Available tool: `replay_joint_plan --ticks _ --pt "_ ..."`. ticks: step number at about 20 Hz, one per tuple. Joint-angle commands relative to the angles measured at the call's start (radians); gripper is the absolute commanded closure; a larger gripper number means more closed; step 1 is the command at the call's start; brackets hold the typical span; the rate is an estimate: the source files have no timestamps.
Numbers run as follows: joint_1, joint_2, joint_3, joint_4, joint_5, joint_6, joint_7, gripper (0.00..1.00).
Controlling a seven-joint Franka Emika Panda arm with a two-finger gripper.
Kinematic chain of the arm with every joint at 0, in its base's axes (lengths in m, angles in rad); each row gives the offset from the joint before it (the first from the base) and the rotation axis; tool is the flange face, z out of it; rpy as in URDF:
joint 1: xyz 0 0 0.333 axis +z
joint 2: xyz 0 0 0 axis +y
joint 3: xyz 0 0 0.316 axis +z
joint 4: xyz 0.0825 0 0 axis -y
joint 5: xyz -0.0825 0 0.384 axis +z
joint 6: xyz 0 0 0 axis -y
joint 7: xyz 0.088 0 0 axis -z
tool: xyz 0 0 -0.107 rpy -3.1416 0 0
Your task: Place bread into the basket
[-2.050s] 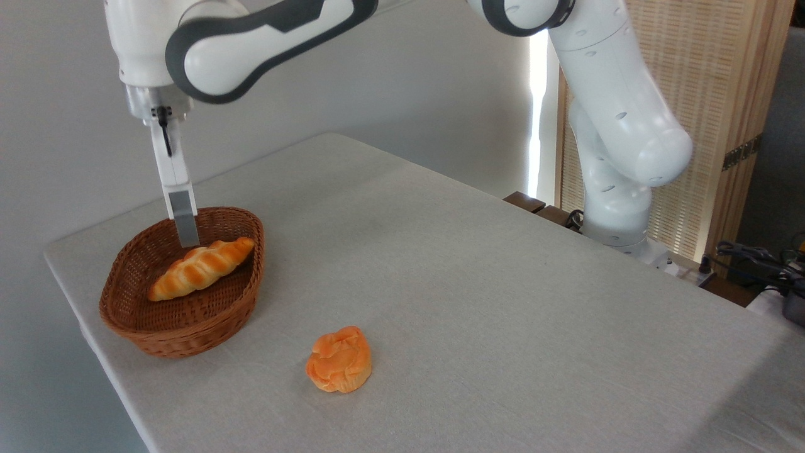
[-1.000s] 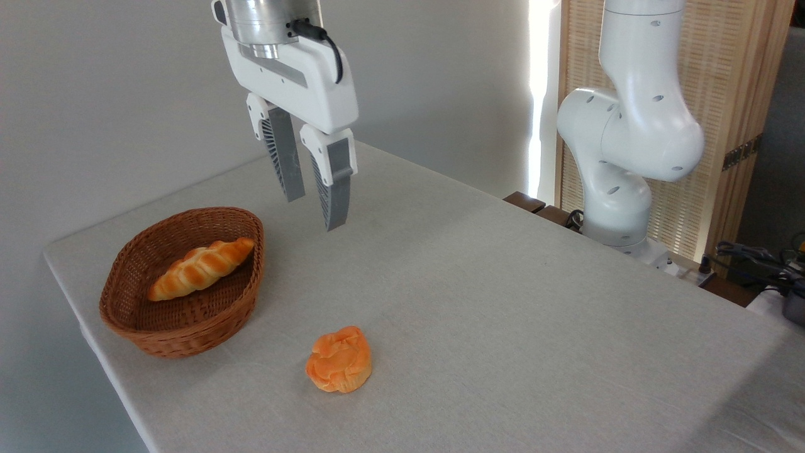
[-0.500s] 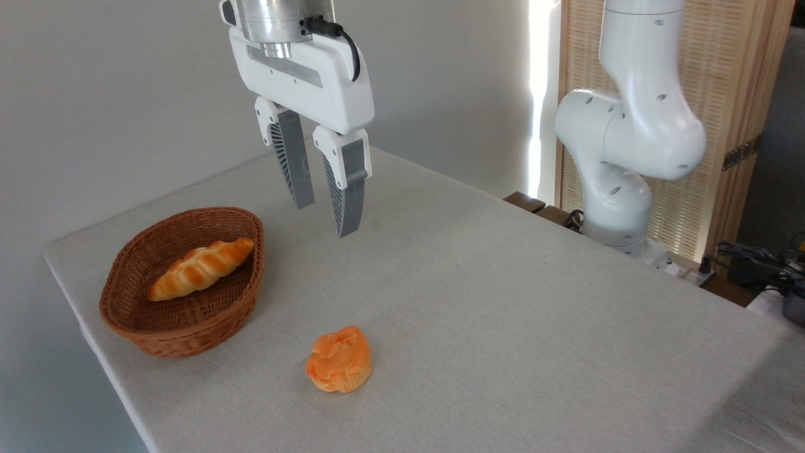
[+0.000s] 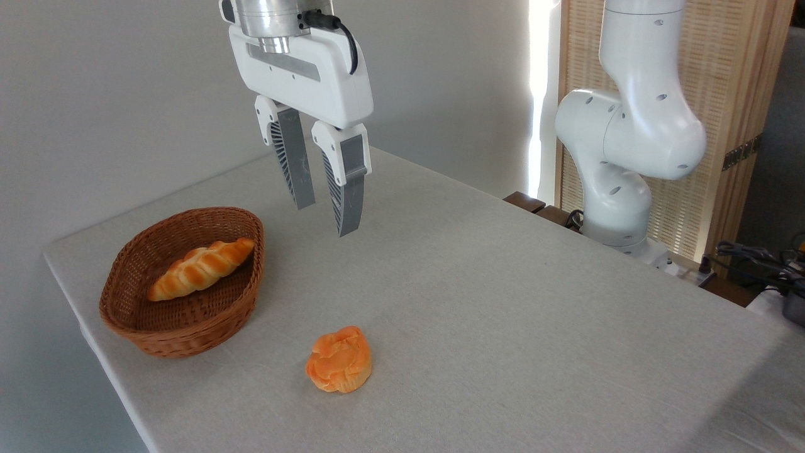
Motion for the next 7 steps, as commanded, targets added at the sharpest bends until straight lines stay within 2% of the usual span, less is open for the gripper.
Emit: replay_joint_plan --ticks 1,7 --pt "0.003 0.006 0.001 0.011 0.012 -0.011 0.011 0.00" --pt "0.003 0.012 0.001 0.015 0.011 -0.017 0.012 0.00"
